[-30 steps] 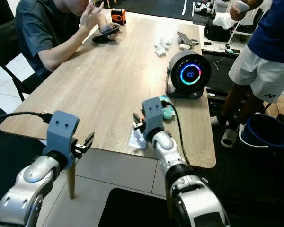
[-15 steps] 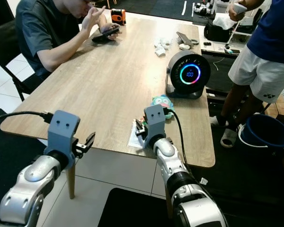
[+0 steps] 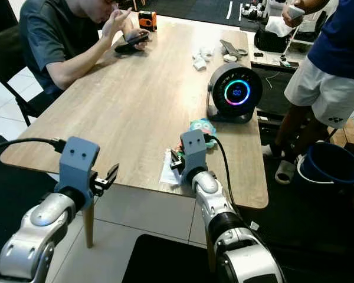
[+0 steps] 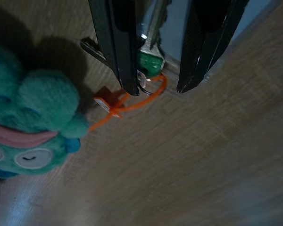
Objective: Hang keys on a hook
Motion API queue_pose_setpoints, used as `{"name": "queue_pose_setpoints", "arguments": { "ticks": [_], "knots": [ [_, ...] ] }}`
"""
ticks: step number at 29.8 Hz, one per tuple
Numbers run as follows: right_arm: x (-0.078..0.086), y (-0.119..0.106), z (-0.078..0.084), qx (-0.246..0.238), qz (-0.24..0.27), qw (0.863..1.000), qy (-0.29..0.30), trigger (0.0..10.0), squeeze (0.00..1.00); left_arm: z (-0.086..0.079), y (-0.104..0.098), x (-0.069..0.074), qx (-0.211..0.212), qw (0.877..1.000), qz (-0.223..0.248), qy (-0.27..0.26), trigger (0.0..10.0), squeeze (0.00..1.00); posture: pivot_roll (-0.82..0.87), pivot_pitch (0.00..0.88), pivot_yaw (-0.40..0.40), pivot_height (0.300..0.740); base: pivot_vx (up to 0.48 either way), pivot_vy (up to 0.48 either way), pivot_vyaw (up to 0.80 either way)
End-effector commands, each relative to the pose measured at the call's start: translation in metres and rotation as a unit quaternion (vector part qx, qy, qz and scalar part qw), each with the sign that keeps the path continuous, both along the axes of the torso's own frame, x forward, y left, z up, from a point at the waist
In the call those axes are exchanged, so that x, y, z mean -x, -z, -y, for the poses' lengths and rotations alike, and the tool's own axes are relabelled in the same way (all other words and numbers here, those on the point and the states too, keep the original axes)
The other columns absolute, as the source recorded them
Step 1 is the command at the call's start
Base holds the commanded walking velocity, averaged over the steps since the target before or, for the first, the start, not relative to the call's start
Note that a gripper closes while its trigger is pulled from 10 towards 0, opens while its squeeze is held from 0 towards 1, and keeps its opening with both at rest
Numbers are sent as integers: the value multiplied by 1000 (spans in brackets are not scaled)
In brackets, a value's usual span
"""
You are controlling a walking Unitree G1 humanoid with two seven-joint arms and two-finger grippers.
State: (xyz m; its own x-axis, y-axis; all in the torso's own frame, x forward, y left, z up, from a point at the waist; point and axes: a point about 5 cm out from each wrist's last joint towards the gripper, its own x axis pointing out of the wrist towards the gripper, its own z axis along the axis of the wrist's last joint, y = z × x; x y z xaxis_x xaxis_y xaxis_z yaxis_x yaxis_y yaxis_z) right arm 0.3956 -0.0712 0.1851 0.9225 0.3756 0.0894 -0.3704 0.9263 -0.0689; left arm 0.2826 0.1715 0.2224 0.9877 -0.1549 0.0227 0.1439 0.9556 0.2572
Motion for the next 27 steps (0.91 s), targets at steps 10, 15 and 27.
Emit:
{"name": "queue_pose_setpoints", "arguments": {
  "ticks": [10, 15, 27],
  "knots": [
    [1, 13, 4, 4, -39, 999, 11, 10000, 0, 3, 6, 1, 4, 1000, -10, 7, 10000, 0, 258, 279, -60, 740, 0, 0, 0],
    [0, 14, 5, 6, -41, 999, 18, 10000, 0, 3, 6, 1, 4, 1000, -10, 6, 10000, 0, 261, 279, -61, 740, 0, 0, 0],
    [0, 13, 5, 6, -38, 999, 20, 0, 0, 2, 6, 1, 4, 1000, -10, 5, 10000, 0, 261, 278, -61, 740, 0, 0, 0]
  ]
}}
